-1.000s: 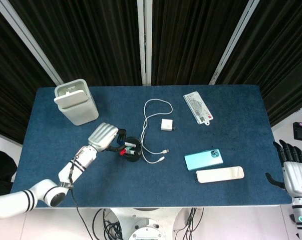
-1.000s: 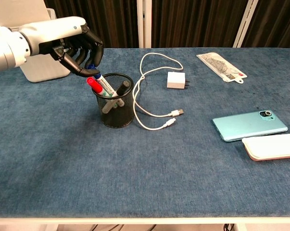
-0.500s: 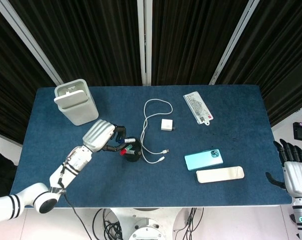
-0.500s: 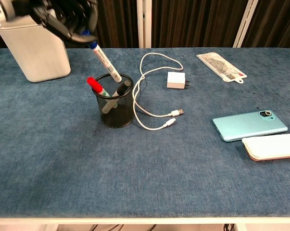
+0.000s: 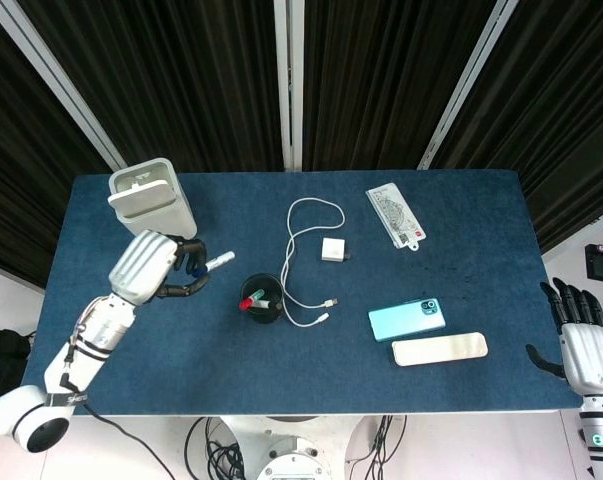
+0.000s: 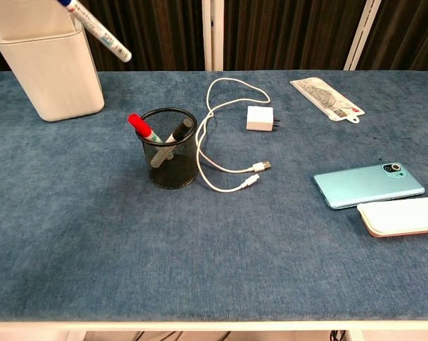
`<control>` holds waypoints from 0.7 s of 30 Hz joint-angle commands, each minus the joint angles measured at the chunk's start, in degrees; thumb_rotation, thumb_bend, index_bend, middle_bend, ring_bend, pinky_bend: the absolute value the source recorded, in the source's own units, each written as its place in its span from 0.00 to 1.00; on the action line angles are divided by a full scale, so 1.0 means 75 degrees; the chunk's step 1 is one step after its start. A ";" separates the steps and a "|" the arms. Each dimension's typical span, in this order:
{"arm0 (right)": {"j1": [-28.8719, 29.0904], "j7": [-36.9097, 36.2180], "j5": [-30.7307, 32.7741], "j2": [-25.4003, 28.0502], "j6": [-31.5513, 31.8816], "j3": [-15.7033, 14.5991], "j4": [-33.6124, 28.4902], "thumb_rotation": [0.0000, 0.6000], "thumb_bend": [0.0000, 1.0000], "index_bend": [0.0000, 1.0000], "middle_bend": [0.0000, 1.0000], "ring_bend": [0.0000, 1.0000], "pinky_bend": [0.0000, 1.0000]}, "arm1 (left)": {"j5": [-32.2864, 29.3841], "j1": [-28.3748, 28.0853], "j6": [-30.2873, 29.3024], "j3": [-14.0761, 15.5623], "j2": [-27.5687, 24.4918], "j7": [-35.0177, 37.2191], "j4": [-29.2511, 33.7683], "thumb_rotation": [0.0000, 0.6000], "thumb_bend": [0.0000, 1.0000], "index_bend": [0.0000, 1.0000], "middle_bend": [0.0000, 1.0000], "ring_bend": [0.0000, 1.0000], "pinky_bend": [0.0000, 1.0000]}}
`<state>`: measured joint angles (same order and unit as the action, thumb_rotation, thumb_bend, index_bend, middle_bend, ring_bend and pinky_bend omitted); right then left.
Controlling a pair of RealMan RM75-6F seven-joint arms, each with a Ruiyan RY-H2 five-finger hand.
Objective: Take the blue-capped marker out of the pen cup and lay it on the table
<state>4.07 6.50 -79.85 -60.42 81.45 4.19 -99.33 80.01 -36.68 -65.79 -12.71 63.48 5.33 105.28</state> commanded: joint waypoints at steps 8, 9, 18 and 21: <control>0.0005 0.0128 0.0083 0.0074 0.0074 0.0080 -0.0203 1.00 0.18 0.00 0.00 0.00 0.00 | -0.0372 0.0400 0.0417 0.0632 0.1160 0.1401 -0.2286 1.00 0.36 0.58 0.54 0.54 0.76; 0.0006 0.0135 0.0091 0.0074 0.0076 0.0084 -0.0211 1.00 0.18 0.00 0.00 0.00 0.00 | -0.0337 0.0400 0.0558 0.0703 0.1112 0.1556 -0.2335 1.00 0.35 0.51 0.43 0.42 0.65; -0.0008 0.0159 0.0208 0.0062 0.0110 0.0131 -0.0229 1.00 0.18 0.00 0.00 0.00 0.00 | 0.0059 0.0757 0.0223 0.0912 0.0533 0.1650 -0.2376 1.00 0.28 0.10 0.02 0.00 0.16; -0.0012 0.0151 0.0184 0.0042 0.0122 0.0122 -0.0200 1.00 0.18 0.00 0.00 0.00 0.00 | -0.0042 0.1089 -0.0312 0.0911 0.0275 0.0901 -0.2024 1.00 0.27 0.10 0.03 0.00 0.16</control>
<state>3.98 7.64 -78.47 -60.09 82.36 5.12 -100.85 79.92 -30.58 -65.12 -6.12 67.17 16.17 88.05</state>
